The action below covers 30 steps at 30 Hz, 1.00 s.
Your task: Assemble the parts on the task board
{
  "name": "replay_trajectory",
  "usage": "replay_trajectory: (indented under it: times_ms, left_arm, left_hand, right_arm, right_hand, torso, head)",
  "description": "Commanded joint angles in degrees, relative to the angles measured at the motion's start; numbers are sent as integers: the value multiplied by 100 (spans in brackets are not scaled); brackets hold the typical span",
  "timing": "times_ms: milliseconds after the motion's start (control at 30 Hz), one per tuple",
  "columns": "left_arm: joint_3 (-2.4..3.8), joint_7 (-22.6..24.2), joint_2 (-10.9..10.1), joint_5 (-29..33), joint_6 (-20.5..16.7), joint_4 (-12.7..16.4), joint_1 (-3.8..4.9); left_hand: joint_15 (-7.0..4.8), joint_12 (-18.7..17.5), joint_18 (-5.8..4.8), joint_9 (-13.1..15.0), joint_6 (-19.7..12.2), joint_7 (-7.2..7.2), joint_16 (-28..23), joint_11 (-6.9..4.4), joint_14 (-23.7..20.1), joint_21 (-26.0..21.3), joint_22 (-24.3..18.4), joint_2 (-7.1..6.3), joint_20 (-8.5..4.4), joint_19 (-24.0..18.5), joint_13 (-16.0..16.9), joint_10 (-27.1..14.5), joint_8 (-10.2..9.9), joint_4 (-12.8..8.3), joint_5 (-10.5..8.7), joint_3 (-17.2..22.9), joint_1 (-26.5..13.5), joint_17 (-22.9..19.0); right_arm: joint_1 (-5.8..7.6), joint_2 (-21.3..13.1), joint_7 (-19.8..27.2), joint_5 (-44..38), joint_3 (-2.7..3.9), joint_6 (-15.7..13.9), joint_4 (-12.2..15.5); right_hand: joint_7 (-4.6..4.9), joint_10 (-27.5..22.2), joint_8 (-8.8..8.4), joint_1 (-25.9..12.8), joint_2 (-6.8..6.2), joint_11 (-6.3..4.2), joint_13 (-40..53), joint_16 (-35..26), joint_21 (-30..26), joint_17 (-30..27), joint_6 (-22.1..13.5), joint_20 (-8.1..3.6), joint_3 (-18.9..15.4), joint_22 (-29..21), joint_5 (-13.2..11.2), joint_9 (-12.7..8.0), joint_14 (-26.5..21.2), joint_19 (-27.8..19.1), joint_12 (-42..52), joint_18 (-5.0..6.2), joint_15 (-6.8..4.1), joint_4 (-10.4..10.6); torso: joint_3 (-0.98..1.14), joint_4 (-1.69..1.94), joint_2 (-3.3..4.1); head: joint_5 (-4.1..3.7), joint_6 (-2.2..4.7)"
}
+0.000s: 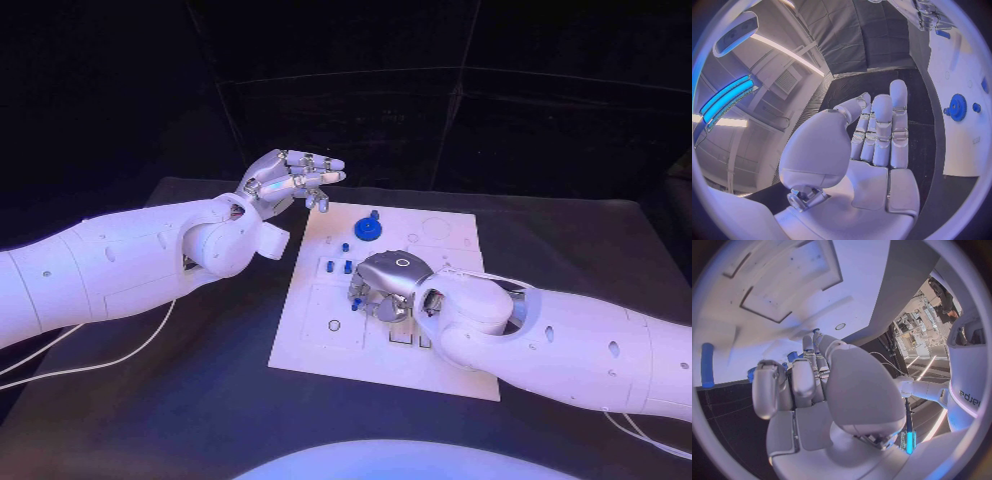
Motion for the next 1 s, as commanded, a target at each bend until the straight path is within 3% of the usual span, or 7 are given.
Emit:
replay_trajectory:
  times_ms: [33, 300, 700, 867, 1000]
  left_arm:
    - [4, -2, 1, 30, 38, 7, 10]
    - [1, -20, 11, 30, 56, -13, 9]
    - [-3, -36, 10, 30, 56, -8, 9]
    - [-4, -50, -1, 30, 59, -4, 10]
    - [-4, -64, -7, 29, 63, 3, 10]
  left_hand:
    - [6, 25, 37, -5, 31, 1, -36, 11, -42, -25, -5, 4, -12, -42, -2, 16, 29, -30, 39, 10, 38, -3]
    - [6, 25, 37, -6, 28, 3, -41, 12, -47, -27, -6, 7, -12, -43, -3, 12, 28, -37, 40, 13, 45, -14]
    - [6, 25, 37, -6, 28, 3, -41, 12, -47, -27, -6, 7, -12, -43, -3, 12, 28, -37, 40, 13, 45, -14]
    - [6, 26, 37, -6, 25, 4, -43, 13, -50, -28, -8, 12, -13, -43, -4, 9, 27, -46, 42, 17, 54, -21]
    - [5, 26, 37, -8, 18, 8, -49, 16, -56, -30, -9, 23, -15, -43, -5, 0, 25, -64, 44, 28, 75, -35]
  right_arm:
    - [6, 13, -48, -108, 0, 30, 2]
    - [5, 37, -18, -123, 1, 97, 9]
    - [5, 81, 23, -137, 1, 392, -27]
    - [5, 94, 35, -129, 1, 310, -57]
    - [5, 105, 14, -120, 1, 178, -94]
  right_hand:
    - [19, 3, 30, -56, 11, 22, -6, 15, 10, 6, -4, -31, 31, 473, -12, 7, 54, 25, -20, 5, -21, 12]
    - [17, 7, 33, -65, 4, 20, -4, 19, 7, 11, -4, -30, 39, 470, -19, 8, 55, 23, -22, 6, -21, -2]
    - [19, 10, 35, -186, -54, 26, -1, 18, 3, 0, -16, -24, 18, 467, -55, 8, 50, 20, -40, 7, -17, -25]
    - [38, -51, 15, -289, -96, 46, -12, 17, -4, -7, -88, -15, -2, 461, -52, -5, 46, 15, -89, 8, -2, -24]
    - [115, -322, 0, -403, -169, 132, -40, 2, -39, -47, -315, 29, -11, 419, -53, -27, 33, -10, -227, 16, 66, -27]
  torso:
    - [2, 2, 2]
    - [2, -6, -5]
    - [-2, 8, 4]
    - [-2, 3, 2]
    - [-4, -2, 3]
  head:
    - [6, -2]
    - [15, -25]
    - [-9, -28]
    - [6, -55]
    - [12, -47]
